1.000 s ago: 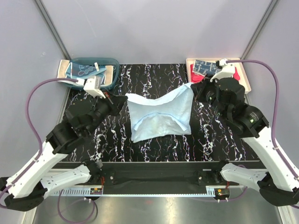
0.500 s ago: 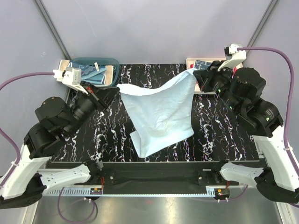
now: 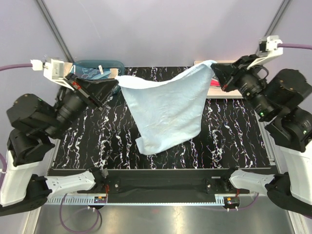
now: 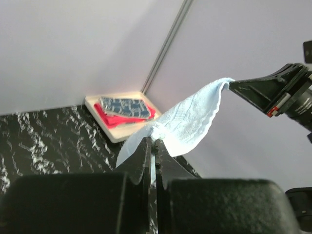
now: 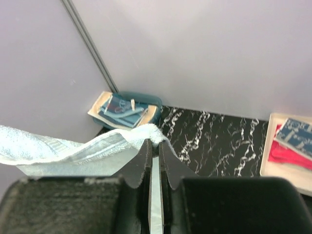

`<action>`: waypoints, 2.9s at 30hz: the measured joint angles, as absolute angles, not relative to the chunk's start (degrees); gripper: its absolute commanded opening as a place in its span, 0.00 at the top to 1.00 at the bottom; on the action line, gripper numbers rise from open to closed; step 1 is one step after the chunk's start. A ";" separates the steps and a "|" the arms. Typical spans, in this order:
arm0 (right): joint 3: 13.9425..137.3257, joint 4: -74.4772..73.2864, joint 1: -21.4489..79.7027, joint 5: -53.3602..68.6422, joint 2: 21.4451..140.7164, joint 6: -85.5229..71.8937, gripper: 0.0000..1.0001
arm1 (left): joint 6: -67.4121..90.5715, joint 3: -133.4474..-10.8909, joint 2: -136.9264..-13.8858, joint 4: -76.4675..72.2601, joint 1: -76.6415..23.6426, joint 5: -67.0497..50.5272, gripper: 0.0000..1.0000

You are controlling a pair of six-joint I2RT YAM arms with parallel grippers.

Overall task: Fold and stack the towels
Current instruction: Flatten out the crumpled towel, then fold the towel

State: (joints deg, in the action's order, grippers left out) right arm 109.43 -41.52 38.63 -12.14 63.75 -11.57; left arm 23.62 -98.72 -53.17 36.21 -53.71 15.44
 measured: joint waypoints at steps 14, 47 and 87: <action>123.96 -38.76 38.63 -7.90 67.72 -7.07 1.00 | 18.85 -118.85 -61.06 38.06 -53.76 11.14 1.00; 140.77 -24.69 17.47 1.58 116.42 -5.69 1.00 | 25.91 -122.91 -100.68 21.74 -12.45 -6.98 1.00; 131.83 -31.79 13.23 12.95 128.84 -17.34 1.00 | 38.30 -81.01 -100.75 4.47 -8.16 -15.53 1.00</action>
